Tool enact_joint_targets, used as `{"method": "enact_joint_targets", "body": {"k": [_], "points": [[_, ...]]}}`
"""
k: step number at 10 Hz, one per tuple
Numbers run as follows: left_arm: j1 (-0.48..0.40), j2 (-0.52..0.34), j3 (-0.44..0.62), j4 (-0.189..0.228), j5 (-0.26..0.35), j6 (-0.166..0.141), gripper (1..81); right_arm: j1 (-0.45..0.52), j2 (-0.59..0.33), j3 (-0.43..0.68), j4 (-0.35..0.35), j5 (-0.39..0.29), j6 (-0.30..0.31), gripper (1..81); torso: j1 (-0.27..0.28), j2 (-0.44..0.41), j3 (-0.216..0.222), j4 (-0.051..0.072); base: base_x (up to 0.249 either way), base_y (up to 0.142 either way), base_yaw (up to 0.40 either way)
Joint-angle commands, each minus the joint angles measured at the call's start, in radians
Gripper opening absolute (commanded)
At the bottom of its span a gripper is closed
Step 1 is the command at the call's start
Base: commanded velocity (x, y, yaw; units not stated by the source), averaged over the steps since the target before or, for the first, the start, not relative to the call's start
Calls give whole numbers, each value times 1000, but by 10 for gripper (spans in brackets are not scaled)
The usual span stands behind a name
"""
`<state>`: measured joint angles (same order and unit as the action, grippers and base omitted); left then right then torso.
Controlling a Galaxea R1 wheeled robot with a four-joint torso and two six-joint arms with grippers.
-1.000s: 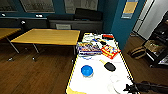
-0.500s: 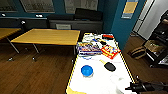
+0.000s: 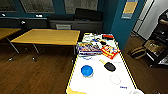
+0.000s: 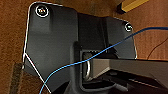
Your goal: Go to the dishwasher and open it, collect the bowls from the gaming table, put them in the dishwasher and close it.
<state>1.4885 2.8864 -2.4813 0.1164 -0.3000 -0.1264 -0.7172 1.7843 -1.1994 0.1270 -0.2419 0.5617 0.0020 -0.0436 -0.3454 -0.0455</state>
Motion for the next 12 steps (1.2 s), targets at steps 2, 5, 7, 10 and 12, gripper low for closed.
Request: {"method": "enact_joint_targets", "body": {"k": [2,5,7,10,12], "points": [[-11,-18,37,23,53,8,811,-351,-178,131,-180,405,-45,10,0,0,0,0,0,0,0],[-10,-50,110,52,47,8,811,-668,-58,-61,-337,726,-43,10,0,0,0,0,0,0,0],[-12,-85,182,77,35,8,811,-772,83,-262,-432,800,-29,10,0,0,0,0,0,0,0],[-17,-183,344,108,-5,5,811,-796,293,-460,-455,757,-29,10,0,0,0,0,0,0,0],[-36,-290,496,114,-16,5,811,-789,422,-580,-472,689,-29,10,0,0,0,0,0,0,0]]}}
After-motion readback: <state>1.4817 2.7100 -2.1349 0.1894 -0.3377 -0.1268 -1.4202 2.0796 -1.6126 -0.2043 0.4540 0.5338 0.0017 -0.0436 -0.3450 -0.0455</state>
